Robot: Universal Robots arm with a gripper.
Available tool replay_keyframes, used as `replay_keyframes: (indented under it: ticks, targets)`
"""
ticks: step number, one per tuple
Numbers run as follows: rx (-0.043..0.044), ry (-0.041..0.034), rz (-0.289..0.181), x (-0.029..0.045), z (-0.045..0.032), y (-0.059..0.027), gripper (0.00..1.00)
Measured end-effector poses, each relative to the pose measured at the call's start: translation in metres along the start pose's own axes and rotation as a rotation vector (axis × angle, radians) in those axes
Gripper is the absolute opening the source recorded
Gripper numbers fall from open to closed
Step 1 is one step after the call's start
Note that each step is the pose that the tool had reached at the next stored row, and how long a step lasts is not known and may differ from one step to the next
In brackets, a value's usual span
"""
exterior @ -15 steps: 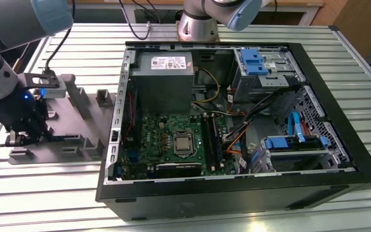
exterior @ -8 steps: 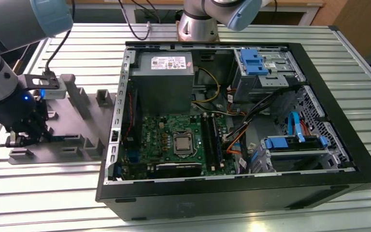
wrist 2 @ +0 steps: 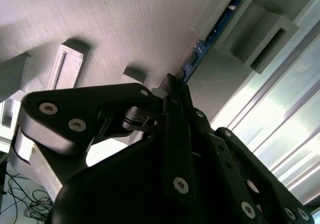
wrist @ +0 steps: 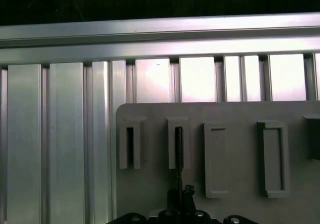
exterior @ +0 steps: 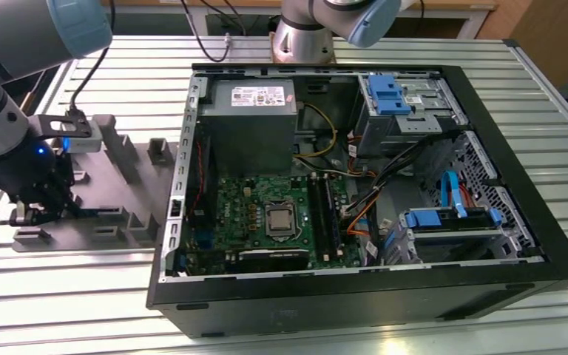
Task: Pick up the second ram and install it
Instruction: 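Pick up the second ram and move it above second insertion slot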
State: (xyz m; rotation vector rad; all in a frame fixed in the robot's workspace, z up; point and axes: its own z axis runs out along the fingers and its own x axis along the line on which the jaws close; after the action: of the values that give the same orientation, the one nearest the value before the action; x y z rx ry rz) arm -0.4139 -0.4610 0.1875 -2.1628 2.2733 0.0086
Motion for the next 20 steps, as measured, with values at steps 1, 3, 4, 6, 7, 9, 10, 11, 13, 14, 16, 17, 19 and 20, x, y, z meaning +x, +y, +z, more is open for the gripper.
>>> replay_keyframes:
  ticks: [1,3,4,6,7,9,10,11,13,14,16,17,19,20]
  targets:
    - [0.0,0.0,0.0,0.0,0.0,0.0,0.15]
    - [0.0,-0.0001,0.0,0.0,0.0,0.0,0.14]
    - [0.0,0.0,0.0,0.0,0.0,0.0,0.14]
    - [0.0,-0.0001,0.0,0.0,0.0001,0.0,0.14]
    - [0.0001,-0.0001,-0.002,0.0,0.0001,0.0,0.14]
    - [0.0001,-0.0002,-0.013,0.0002,0.0002,0.0,0.14]
    - [0.0,-0.0001,-0.022,0.0003,0.0002,0.0,0.14]
    - [-0.0001,-0.0001,-0.032,0.0003,0.0002,0.0,0.14]
    - [-0.0003,0.0,-0.037,0.0004,0.0002,0.0,0.14]
    - [-0.0003,0.0,-0.037,0.0004,0.0002,0.0,0.14]
    - [-0.0002,0.0,-0.037,0.0004,0.0002,0.0,0.14]
    - [-0.0002,0.0,-0.037,0.0004,0.0002,0.0,0.14]
    - [-0.0002,0.0,-0.037,0.0004,0.0002,0.0,0.14]
    - [-0.0003,0.0,-0.037,0.0004,0.0002,0.0,0.14]
